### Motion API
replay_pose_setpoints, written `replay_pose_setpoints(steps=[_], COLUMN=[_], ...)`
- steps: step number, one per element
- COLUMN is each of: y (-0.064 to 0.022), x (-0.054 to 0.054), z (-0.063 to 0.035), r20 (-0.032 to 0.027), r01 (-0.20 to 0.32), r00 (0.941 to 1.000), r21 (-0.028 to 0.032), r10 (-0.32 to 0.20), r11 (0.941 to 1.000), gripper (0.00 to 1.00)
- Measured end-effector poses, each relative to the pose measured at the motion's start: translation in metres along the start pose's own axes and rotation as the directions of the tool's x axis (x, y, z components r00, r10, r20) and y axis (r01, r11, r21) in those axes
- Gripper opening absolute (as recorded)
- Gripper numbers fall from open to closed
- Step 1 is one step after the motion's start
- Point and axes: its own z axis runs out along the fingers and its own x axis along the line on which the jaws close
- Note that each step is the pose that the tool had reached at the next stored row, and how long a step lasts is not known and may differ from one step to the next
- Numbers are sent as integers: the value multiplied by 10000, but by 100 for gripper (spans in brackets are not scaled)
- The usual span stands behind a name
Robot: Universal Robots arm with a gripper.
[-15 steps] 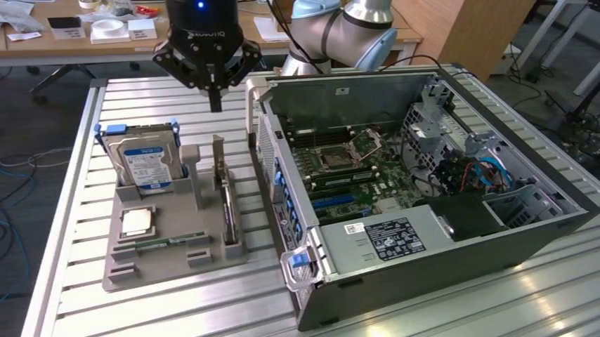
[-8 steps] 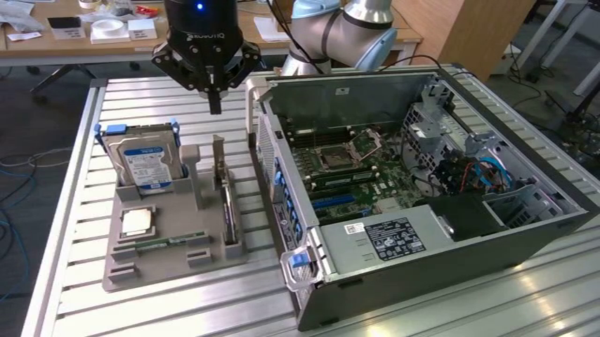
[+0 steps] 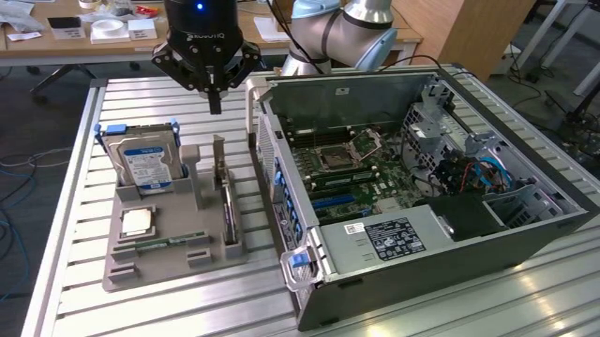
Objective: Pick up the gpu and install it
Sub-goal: 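Reach for the gpu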
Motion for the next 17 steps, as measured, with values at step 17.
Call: replay_pose_setpoints(steps=[17], y=[-46], x=[62], z=[-4], r20=[0], r01=[-1], r00=[10000], r21=[0], r10=[1], r11=[10000], gripper=[11])
